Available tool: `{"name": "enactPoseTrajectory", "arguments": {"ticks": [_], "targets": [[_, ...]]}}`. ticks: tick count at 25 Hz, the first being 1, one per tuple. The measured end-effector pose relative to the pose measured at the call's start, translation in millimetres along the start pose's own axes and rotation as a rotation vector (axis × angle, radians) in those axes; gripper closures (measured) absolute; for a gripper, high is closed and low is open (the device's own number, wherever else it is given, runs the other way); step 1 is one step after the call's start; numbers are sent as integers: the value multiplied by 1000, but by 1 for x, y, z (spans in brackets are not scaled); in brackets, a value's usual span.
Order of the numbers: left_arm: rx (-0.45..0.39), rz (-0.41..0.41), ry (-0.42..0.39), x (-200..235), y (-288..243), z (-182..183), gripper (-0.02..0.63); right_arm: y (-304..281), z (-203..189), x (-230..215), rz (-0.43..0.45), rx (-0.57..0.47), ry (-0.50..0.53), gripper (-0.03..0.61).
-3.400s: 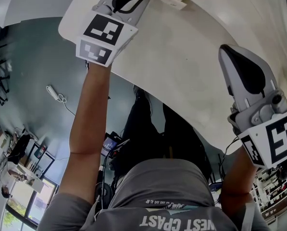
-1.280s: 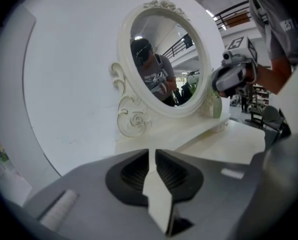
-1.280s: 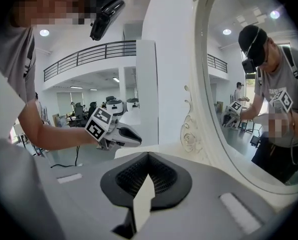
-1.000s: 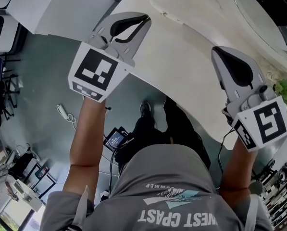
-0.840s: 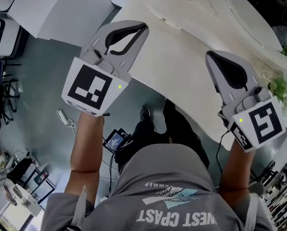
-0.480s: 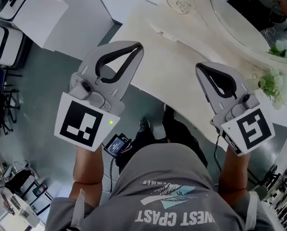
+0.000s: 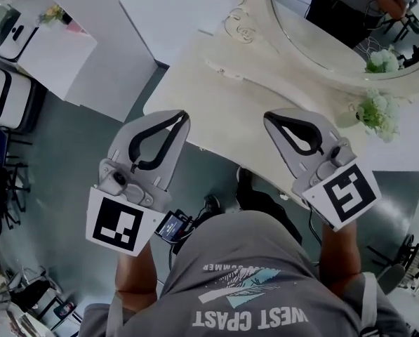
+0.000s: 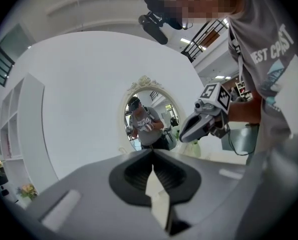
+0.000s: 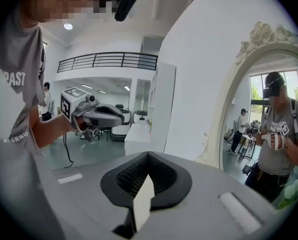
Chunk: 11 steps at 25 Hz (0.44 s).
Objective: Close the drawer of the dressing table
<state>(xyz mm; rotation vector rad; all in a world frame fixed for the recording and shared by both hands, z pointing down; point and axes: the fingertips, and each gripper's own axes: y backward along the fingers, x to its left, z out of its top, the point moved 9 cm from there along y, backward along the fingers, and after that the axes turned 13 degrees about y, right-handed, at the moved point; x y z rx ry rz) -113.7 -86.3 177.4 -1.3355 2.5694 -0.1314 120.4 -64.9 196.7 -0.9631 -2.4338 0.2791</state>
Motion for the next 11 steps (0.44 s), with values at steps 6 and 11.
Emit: {"name": "enactPoseTrajectory", "arguments": {"ticks": [6,11], "targets": [[-15,-43,-22,-16,14,5,611,15,14,14,-31,-6,14,578],[-17,-59,-38,-29,28,8,611,28,18,27,-38,1,9,578]]}}
